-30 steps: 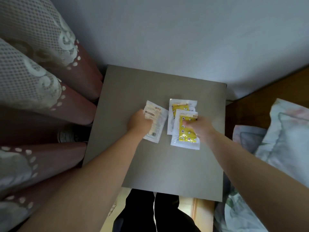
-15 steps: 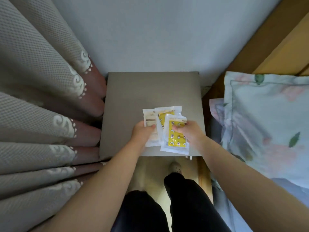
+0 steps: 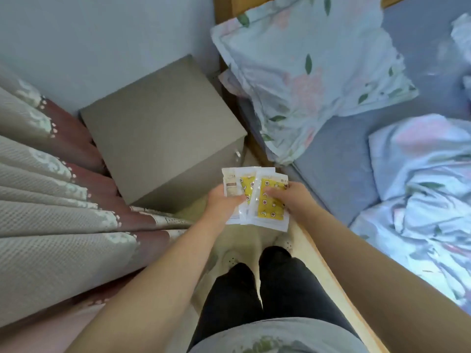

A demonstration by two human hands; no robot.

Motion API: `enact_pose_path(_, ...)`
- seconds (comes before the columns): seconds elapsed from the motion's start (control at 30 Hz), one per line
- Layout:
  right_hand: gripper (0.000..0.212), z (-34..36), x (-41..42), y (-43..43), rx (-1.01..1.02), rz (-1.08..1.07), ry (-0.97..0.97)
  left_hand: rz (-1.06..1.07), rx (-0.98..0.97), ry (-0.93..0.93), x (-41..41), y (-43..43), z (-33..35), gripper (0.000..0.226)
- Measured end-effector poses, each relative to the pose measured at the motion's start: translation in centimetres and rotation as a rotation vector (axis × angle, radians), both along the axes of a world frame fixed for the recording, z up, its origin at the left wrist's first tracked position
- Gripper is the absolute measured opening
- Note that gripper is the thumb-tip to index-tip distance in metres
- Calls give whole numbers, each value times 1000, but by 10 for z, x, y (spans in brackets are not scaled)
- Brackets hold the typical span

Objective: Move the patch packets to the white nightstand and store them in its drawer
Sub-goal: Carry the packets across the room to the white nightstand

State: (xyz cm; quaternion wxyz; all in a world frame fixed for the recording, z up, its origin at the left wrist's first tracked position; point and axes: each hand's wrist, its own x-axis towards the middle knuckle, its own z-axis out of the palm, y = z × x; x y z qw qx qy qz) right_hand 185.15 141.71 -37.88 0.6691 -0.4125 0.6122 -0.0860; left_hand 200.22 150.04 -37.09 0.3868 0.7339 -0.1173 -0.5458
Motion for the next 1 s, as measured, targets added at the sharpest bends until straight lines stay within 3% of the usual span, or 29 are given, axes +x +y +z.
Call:
enact_pose_path(0.1, 22, -6, -70, 36, 66, -215, -62, -158, 4, 39, -59, 12, 1, 26)
enact_pose_path(0.33, 22, -17, -236, 141, 106, -585, -108, -554, 53, 43, -211, 49, -7, 23)
enact_pose_path(0.5, 12, -14, -365, 247, 40, -873, -98, -934, 30, -34, -359, 111, 4, 28)
enact_pose_path(0.63, 16, -8, -478, 348, 35, -1084, -88, -1149, 94, -12, -489, 178, 3, 28)
enact_pose_path(0.83, 29, 8, -624, 495, 33, -1496, -414, -1405, 130, -20, -668, 275, 1, 26)
enact_pose_path(1.0, 16, 13, -701, 589, -60, -1743, -445, -1646, 156, 42, -794, 345, 0, 34)
